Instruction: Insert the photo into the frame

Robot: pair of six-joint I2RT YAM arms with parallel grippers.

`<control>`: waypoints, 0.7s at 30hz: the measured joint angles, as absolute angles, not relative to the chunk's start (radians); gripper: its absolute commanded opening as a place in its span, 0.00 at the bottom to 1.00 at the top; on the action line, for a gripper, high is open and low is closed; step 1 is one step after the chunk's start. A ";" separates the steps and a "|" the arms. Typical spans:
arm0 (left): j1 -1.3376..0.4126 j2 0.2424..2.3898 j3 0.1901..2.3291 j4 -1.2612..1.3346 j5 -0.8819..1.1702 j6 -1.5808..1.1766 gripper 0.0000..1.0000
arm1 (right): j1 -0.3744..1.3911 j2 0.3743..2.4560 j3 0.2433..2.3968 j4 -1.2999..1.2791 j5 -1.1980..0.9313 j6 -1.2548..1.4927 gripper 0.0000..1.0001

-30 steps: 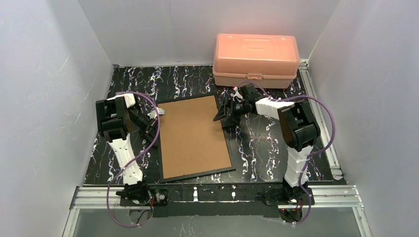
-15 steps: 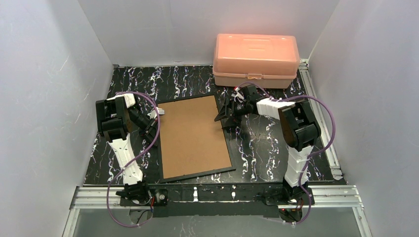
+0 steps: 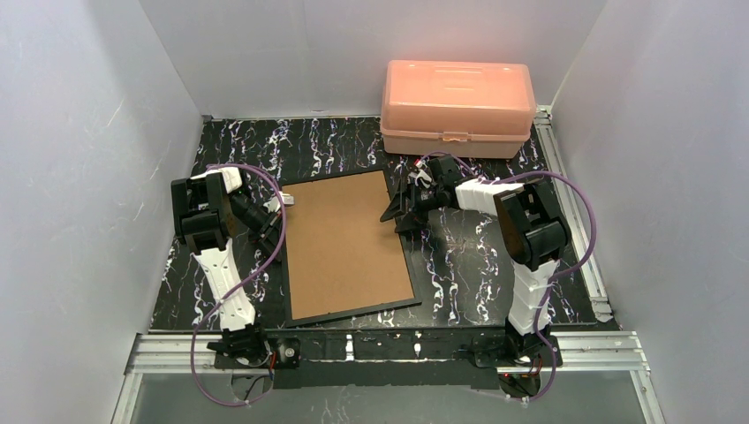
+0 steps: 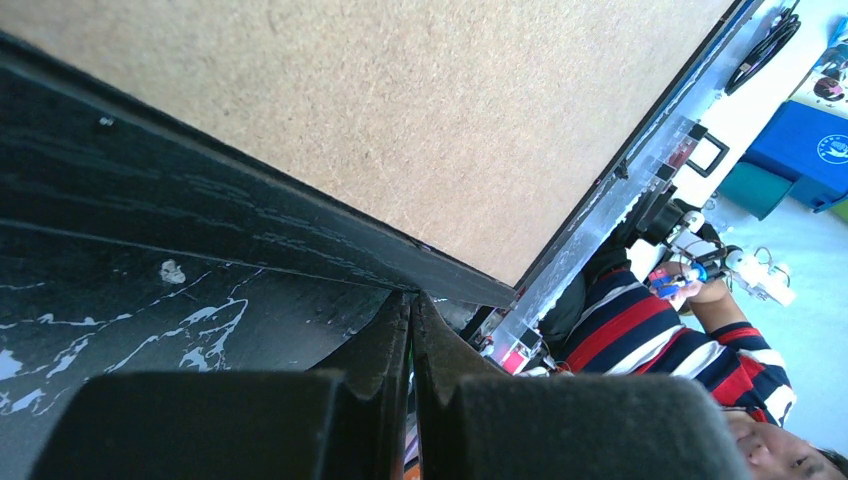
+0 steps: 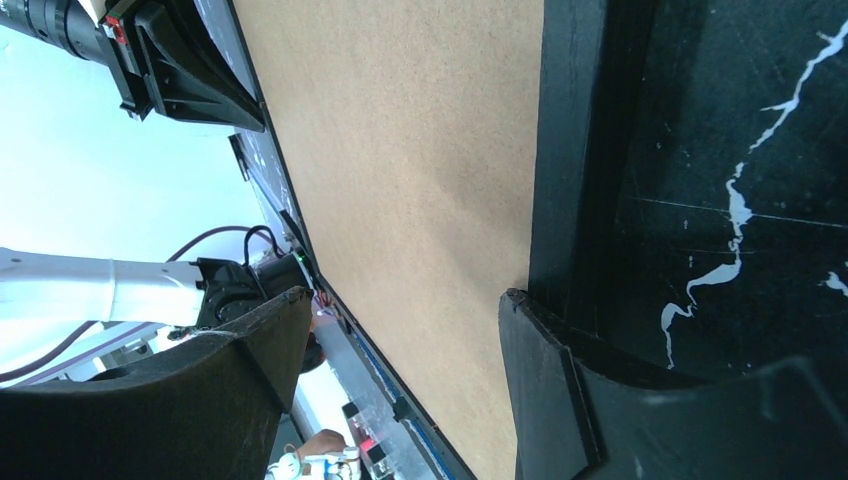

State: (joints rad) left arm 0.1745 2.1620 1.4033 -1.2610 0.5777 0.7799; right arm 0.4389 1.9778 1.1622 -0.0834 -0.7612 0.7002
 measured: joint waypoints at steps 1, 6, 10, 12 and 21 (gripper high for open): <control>0.175 2.162 1.403 -1.261 0.578 0.780 0.00 | 0.439 1.978 1.162 -0.083 -0.762 0.700 0.77; 0.175 2.162 1.403 -1.261 0.578 0.780 0.00 | 0.439 1.978 1.169 -0.089 -0.763 0.703 0.81; 0.175 2.162 1.403 -1.261 0.578 0.780 0.00 | 0.432 1.960 1.171 -0.115 -0.757 0.703 0.82; 0.175 2.162 1.403 -1.261 0.578 0.780 0.00 | 0.423 1.919 1.148 -0.128 -0.751 0.701 0.83; 0.175 2.157 1.403 -1.255 0.577 0.780 0.00 | 0.408 1.707 0.884 -0.133 -0.748 0.711 0.82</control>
State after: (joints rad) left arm 0.1745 2.1567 1.4033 -1.2552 0.5774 0.7803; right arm 0.4080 1.7065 0.8837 -0.1329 -0.7475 0.7113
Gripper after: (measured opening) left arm 0.008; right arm 0.827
